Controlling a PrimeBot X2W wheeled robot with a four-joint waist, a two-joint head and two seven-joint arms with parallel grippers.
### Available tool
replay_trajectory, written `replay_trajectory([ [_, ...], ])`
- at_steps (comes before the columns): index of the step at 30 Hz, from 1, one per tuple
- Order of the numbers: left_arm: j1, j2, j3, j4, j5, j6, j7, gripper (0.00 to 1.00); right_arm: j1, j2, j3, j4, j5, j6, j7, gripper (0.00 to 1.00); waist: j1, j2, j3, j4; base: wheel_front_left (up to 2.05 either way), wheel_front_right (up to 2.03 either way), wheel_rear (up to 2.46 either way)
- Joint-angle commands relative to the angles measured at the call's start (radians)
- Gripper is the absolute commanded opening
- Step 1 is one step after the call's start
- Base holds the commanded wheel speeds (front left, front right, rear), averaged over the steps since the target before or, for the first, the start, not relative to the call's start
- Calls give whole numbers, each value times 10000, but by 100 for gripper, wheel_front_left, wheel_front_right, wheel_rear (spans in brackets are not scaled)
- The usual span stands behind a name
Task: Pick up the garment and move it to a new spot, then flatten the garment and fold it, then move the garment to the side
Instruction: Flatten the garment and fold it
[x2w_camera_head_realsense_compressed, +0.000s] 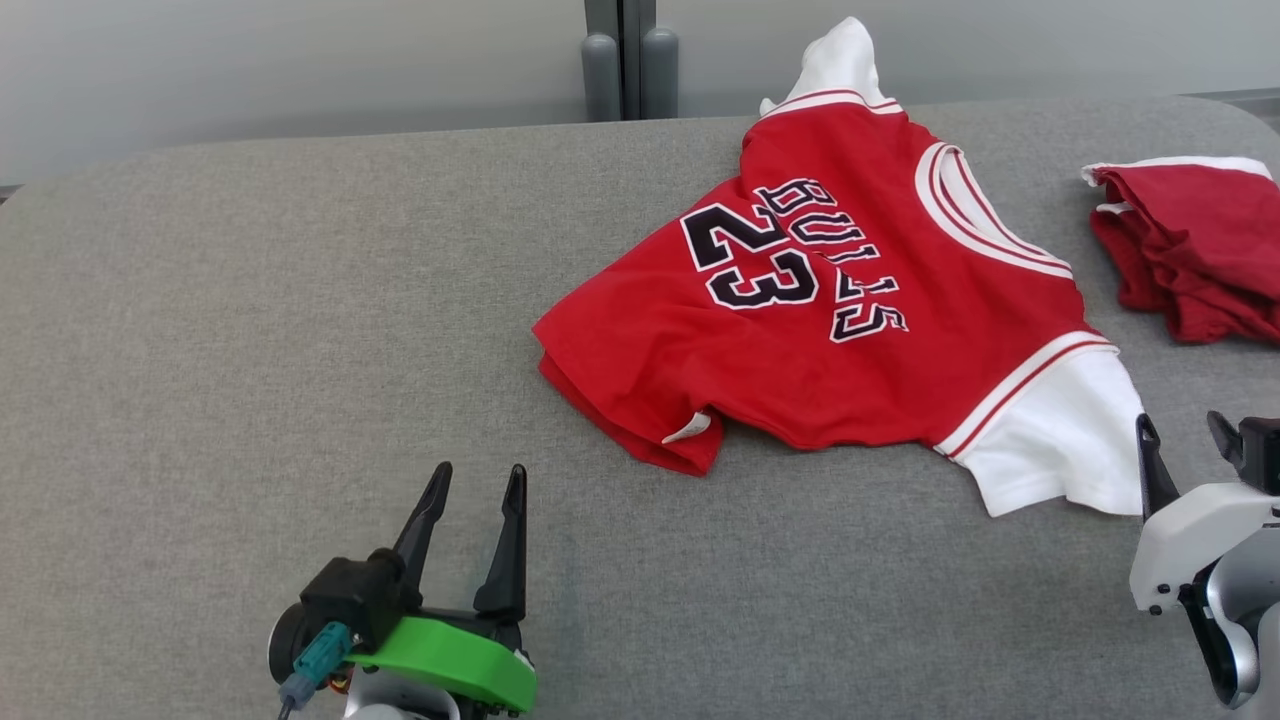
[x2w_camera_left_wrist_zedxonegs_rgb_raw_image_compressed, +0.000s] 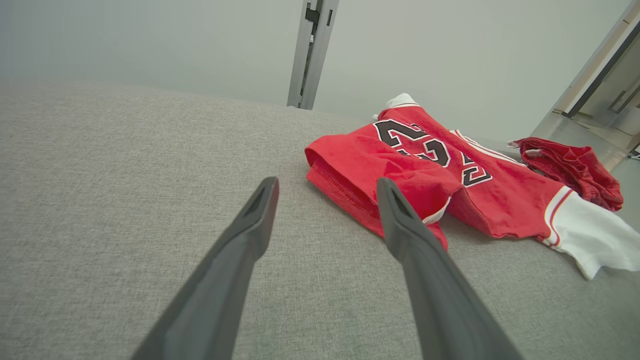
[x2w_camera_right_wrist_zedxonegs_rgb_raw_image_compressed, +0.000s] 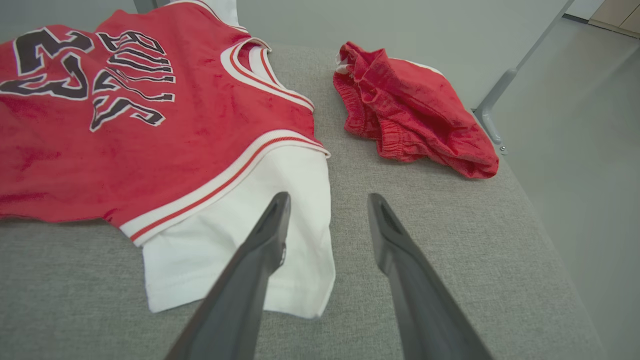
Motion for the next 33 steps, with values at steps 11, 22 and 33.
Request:
replay_trajectory([
  [11, 243, 30, -261, 333, 9, -78, 1, 100, -11, 498, 206, -610, -335, -12, -1588, 100, 0, -1, -791, -205, 0, 0, 0],
  [22, 530, 30, -142, 469, -60, -13, 1, 100, 355, 703, 887, 183, -233, -12, -3319, 100, 0, -1, -1378, -74, 0, 0, 0],
  [33, 992, 28, 305, 433, -116, 48, 1, 100, 556, 705, 1567, 1660, 559, -12, -4167, 100, 0, -1, -1550, 134, 0, 0, 0],
])
